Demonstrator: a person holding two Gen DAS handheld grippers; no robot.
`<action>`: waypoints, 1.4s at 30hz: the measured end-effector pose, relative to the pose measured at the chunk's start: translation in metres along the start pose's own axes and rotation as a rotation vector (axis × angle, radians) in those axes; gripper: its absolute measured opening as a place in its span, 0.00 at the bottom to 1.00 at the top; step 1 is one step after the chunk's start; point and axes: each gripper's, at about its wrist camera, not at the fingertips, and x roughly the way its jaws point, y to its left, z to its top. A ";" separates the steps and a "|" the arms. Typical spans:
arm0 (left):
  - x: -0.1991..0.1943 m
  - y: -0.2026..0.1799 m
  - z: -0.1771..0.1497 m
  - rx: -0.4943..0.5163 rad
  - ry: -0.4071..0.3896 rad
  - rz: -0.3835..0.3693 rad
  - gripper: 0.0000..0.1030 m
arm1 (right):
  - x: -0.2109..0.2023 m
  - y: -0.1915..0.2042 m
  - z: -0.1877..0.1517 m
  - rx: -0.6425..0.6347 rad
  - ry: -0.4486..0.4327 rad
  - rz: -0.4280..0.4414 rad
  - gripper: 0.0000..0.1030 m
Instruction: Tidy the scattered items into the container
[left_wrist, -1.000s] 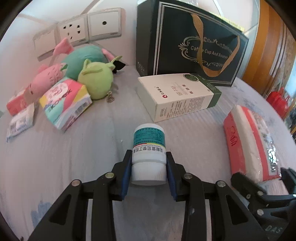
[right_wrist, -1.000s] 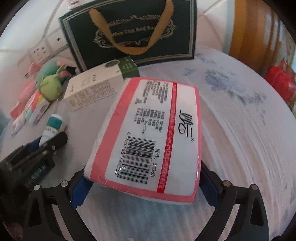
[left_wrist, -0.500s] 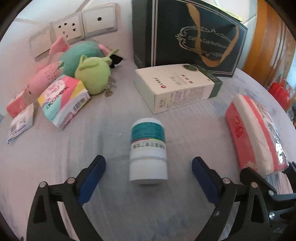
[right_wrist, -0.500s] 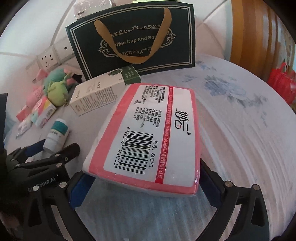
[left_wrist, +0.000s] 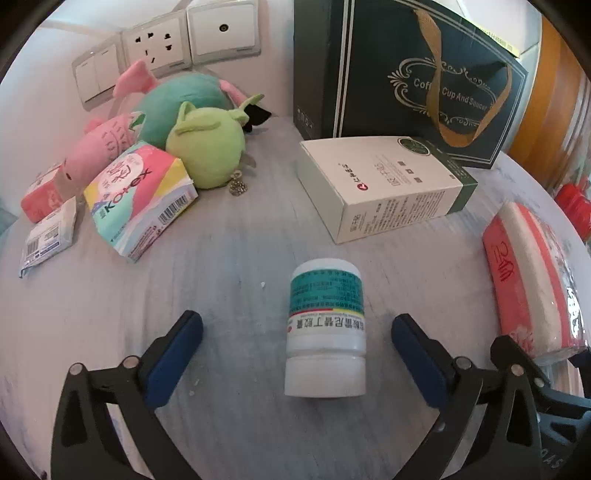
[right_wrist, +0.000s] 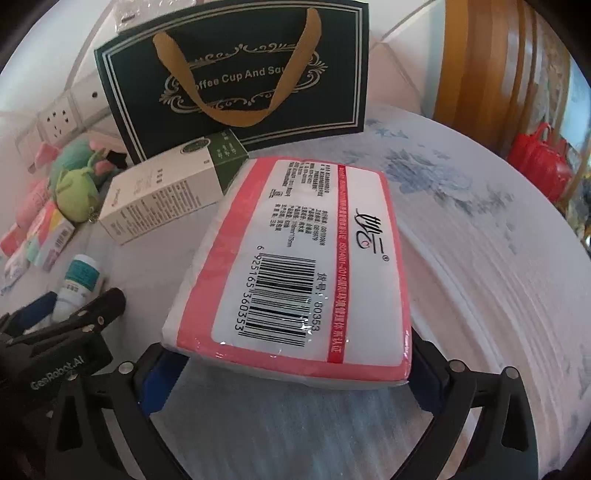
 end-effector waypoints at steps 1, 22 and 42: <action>0.000 0.000 0.000 0.000 -0.001 0.001 1.00 | 0.000 0.000 0.000 0.000 0.000 -0.001 1.00; -0.215 0.051 -0.065 -0.039 -0.227 0.072 0.33 | -0.185 0.042 -0.034 -0.102 -0.217 0.278 0.82; -0.570 0.389 -0.156 -0.342 -0.427 0.571 0.33 | -0.485 0.380 -0.111 -0.579 -0.367 0.857 0.83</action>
